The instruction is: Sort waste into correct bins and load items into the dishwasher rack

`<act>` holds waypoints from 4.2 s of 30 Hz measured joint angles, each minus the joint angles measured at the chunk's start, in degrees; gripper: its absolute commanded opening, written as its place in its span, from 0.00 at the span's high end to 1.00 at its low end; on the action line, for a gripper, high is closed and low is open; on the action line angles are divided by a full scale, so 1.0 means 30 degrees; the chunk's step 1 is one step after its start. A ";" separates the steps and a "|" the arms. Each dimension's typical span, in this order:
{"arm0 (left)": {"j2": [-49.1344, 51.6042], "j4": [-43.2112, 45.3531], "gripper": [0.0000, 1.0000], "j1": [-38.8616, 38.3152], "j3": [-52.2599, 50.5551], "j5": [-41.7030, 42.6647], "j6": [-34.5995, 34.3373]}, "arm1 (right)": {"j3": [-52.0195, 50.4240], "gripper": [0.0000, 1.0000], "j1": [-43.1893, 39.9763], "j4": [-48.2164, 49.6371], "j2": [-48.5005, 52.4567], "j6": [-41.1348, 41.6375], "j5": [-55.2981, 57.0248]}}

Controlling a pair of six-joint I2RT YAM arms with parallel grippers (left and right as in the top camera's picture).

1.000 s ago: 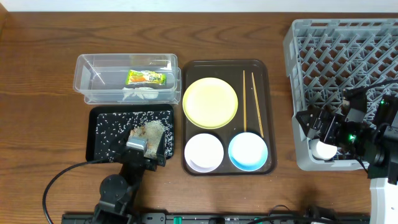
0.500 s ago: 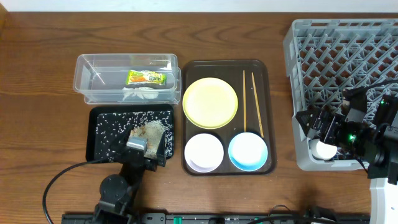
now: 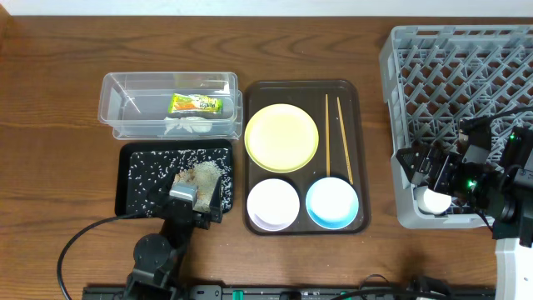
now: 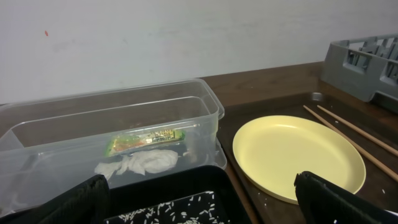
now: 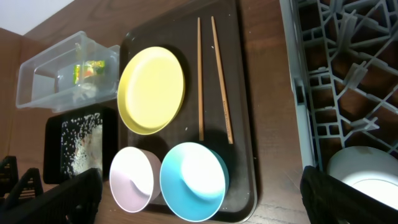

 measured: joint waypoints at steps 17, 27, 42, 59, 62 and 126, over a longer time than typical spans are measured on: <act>0.0007 -0.0007 0.03 0.0000 0.0000 0.0007 0.0000 | 0.0007 0.16 0.9777 0.0860 0.0430 0.2820 0.2790; 0.0000 0.0000 0.03 0.0000 0.0000 0.0007 0.0000 | 0.0000 0.37 1.5526 -0.1056 0.4109 0.8189 1.0936; 0.0007 -0.0007 0.03 0.0000 0.0000 0.0007 0.0000 | -0.3140 0.49 1.5489 0.1209 1.0156 1.0644 1.2065; 0.0000 -0.0007 0.03 0.0000 0.0000 0.0007 0.0000 | -0.4714 0.75 1.4644 0.2725 0.9653 0.9865 1.0790; 0.0007 -0.0007 0.03 0.0000 0.0000 0.0007 0.0000 | -0.4393 0.76 1.4571 0.2572 0.8794 0.9814 1.1220; 0.0000 -0.0007 0.03 0.0000 0.0000 0.0007 0.0000 | -0.0736 0.50 1.4564 0.6047 0.6433 0.6783 1.2546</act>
